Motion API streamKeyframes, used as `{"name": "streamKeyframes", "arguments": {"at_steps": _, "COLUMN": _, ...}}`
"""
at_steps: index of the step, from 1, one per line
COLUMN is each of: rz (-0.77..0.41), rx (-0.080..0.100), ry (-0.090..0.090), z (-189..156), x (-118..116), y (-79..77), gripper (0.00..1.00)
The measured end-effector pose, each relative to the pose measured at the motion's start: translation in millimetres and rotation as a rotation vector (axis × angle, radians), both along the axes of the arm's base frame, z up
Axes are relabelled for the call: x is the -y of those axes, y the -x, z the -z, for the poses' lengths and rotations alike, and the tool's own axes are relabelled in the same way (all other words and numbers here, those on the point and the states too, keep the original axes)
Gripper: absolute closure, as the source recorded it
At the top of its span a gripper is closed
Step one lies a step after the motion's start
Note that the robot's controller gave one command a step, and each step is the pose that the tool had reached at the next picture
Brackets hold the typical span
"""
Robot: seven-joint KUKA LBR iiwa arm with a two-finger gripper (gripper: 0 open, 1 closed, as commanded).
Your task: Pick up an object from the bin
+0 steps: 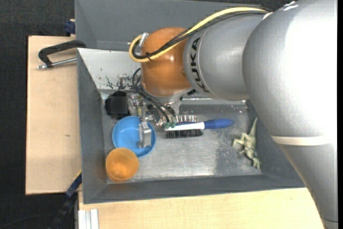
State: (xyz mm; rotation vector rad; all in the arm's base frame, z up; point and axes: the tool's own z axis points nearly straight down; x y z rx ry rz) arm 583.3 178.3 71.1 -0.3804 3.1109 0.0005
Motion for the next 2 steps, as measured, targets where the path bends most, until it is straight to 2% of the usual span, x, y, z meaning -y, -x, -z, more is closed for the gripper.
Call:
{"name": "streamKeyframes", "arguments": {"at_steps": 1, "rz": 0.001, "rx": -0.003, "ry": -0.002, "z": -1, "x": -1, "y": 1.1, "gripper": 1.0}}
{"name": "streamKeyframes", "arguments": {"at_steps": 2, "rz": -0.035, "rx": 0.007, "ry": -0.004, "z": -158, "x": -12, "y": 24.4, "gripper": 1.0}}
